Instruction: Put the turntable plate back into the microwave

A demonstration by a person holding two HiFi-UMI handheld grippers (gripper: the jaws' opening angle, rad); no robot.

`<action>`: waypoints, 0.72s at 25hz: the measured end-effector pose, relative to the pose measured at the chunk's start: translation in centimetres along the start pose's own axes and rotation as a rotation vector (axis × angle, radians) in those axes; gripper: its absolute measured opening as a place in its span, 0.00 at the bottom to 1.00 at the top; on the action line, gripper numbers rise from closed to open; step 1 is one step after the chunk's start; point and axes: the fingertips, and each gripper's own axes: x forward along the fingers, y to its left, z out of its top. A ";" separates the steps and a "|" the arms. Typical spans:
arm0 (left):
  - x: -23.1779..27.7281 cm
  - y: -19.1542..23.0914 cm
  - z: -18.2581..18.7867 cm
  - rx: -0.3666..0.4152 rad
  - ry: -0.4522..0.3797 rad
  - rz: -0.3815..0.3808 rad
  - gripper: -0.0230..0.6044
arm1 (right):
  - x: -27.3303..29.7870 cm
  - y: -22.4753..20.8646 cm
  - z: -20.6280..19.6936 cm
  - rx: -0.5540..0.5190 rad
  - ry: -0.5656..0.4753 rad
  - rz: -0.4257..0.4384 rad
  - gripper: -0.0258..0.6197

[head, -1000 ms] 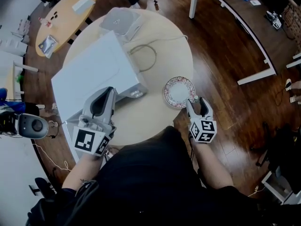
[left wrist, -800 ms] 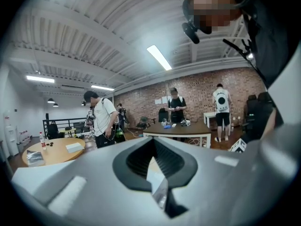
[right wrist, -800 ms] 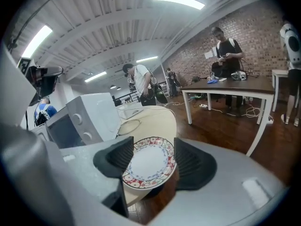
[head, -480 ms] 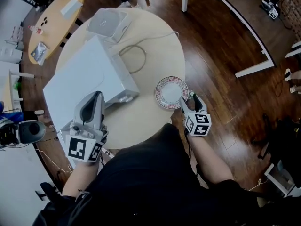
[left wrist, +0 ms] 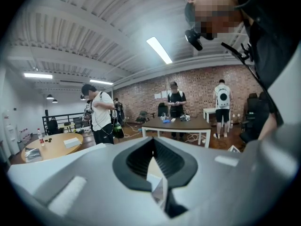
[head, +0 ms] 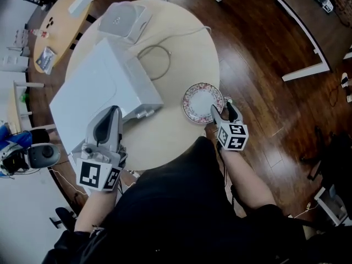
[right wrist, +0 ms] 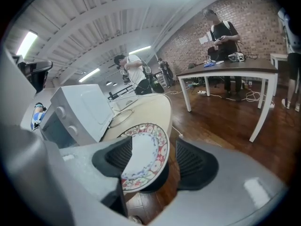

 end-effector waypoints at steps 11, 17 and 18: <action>1.1 -1.3 -1.4 0.003 0.084 -0.038 0.04 | 1.8 -0.6 -1.9 0.123 0.019 0.010 0.47; 1.4 -1.4 -1.5 0.007 0.095 -0.036 0.04 | 2.3 -1.2 -2.7 0.148 0.034 0.018 0.48; 1.5 -1.4 -1.5 0.008 0.098 -0.036 0.04 | 2.4 -1.2 -2.7 0.153 0.034 0.021 0.48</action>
